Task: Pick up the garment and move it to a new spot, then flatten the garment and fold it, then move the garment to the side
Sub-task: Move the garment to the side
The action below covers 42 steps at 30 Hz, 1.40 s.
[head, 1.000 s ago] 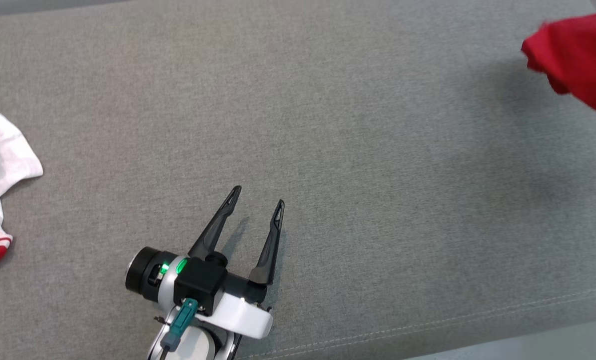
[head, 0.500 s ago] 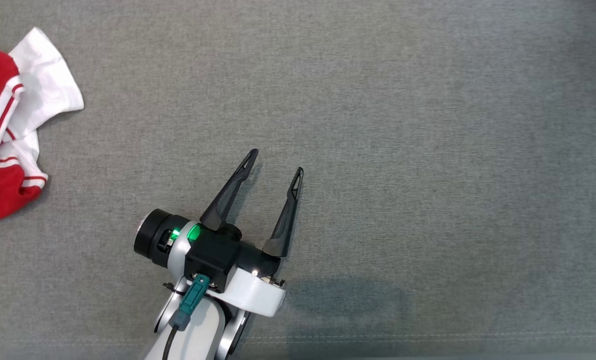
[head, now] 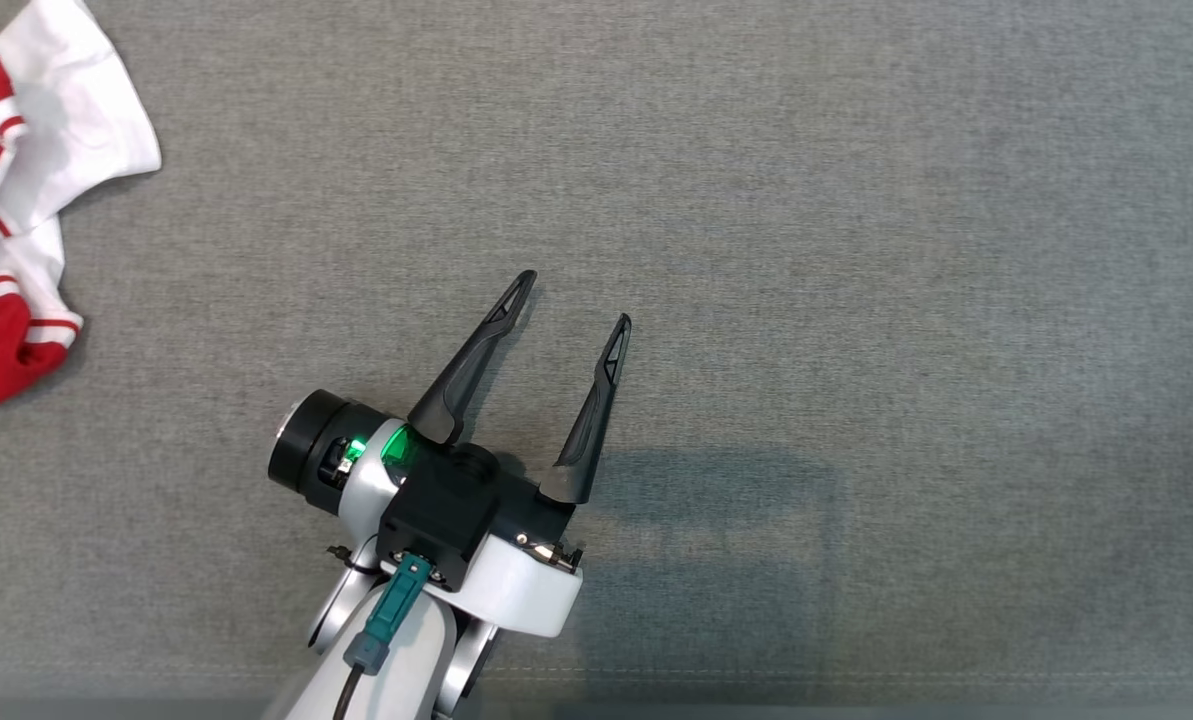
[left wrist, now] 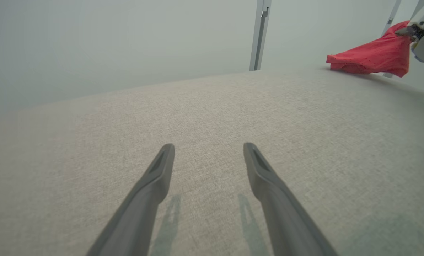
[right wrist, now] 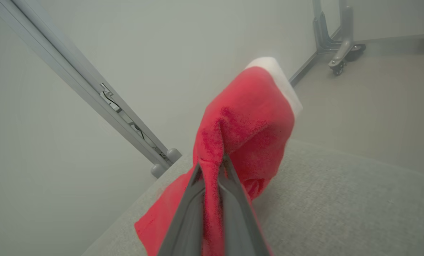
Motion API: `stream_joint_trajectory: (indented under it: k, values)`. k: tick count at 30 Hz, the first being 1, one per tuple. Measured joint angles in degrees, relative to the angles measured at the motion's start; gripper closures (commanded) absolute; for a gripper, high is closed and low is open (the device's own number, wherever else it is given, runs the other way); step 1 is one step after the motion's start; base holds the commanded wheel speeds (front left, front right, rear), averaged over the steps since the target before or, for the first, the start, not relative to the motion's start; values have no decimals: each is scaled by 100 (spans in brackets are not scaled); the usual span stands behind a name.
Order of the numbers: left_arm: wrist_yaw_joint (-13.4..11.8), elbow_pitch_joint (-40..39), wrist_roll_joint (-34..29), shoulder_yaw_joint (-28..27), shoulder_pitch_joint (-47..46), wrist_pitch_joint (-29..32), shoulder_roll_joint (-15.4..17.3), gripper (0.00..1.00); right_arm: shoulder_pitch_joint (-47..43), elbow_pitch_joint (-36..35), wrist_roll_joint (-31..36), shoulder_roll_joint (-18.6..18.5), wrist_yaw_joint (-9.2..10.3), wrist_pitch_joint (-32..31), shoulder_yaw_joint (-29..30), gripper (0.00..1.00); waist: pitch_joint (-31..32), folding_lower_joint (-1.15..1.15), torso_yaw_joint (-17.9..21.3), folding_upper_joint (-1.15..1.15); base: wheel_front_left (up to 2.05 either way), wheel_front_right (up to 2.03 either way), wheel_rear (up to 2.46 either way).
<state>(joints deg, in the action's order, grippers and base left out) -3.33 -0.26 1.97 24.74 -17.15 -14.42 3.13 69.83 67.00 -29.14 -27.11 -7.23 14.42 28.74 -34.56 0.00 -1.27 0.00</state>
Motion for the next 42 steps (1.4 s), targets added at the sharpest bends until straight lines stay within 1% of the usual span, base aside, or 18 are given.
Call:
stream_joint_trajectory:
  k: [4, 8, 14, 15, 16, 17, 21, 26, 28, 30, 32, 35, 38, 42]
  values:
    - [-3, -37, -45, -5, -6, 0, 25, 0, -341, 232, 285, 31, 0, 0, 615, 100, -6, 0, 149, 0, 0, 0, 0]
    - [-24, -65, -45, -42, -9, 0, 109, 0, -480, 328, 625, 197, 0, 0, 1123, 100, 1, 0, 305, 0, 0, 0, 0]
    - [-24, -59, -45, -20, -10, 0, 136, 0, -600, 439, 1218, 360, 0, 0, 1725, 100, 50, 0, 405, 0, 0, 0, 0]
    - [-24, -57, -45, -10, -12, 0, 137, 0, -600, 448, 1310, 374, 0, 0, 1796, 95, 51, 0, 406, 0, 0, 0, 0]
    - [-24, -55, -45, -1, -12, 0, 137, 0, -600, 450, 1400, 389, 0, 0, 1903, 51, 52, 0, 405, 0, 0, 0, 0]
    - [-24, -53, -44, 5, -13, 0, 137, 0, -601, 453, 1507, 404, 0, 0, 2008, 0, 56, 0, 405, 0, 0, 0, 0]
    - [-25, -10, -38, 18, -74, 0, 137, 0, -634, 396, 1926, 486, 0, 0, 2326, 0, 107, 0, 404, 0, 0, 0, 0]
    - [-86, 3, 29, -23, -87, 0, 130, 0, -901, 310, 2766, 611, 0, 0, 2262, 0, 300, 0, 431, 0, 0, 0, 0]
    - [-122, 0, 62, -31, -85, 0, 121, 0, -1070, 132, 3119, 602, 0, -1, 2241, 0, 416, 0, 439, 0, 0, 0, 0]
    - [-155, 0, 75, -38, -71, 0, 105, 0, -1176, -134, 3298, 642, 0, -1, 2236, 0, 550, 0, 437, 0, 0, 0, 0]
    - [-229, 3, 151, -82, -55, 0, 79, 0, -1189, -443, 3311, 805, 0, -1, 2153, 0, 707, 0, 431, 0, 0, 0, 0]
    - [-326, 37, 224, -158, 84, 0, 23, 0, -1369, -890, 3285, 1173, -2, 0, 1926, 0, 983, 0, 415, 0, 0, 0, 0]
    - [-410, 127, 336, -188, 296, 0, -9, 0, -1855, -1222, 3250, 1419, -2, 0, 1655, 0, 1295, 0, 381, 0, 0, 0, 0]
    - [-549, 218, 497, -304, 515, 0, -19, 0, -2435, -1619, 3053, 1793, -1, -1, 1068, 0, 1756, 0, 304, 0, 0, 0, 0]
